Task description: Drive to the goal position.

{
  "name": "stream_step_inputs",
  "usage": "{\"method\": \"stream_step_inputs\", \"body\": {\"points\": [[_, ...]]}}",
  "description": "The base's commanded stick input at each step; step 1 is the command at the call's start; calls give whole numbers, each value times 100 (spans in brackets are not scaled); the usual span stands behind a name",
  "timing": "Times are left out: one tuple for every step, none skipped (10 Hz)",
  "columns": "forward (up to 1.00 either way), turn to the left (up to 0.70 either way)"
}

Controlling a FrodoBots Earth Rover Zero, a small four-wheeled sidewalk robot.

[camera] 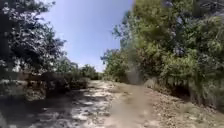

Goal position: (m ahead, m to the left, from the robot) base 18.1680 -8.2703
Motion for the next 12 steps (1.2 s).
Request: {"method": "stream_step_inputs", "body": {"points": [[45,2],[45,2],[45,2],[45,2],[45,2],[45,2],[45,2],[45,2],[45,10],[45,24],[45,22],[45,6]]}}
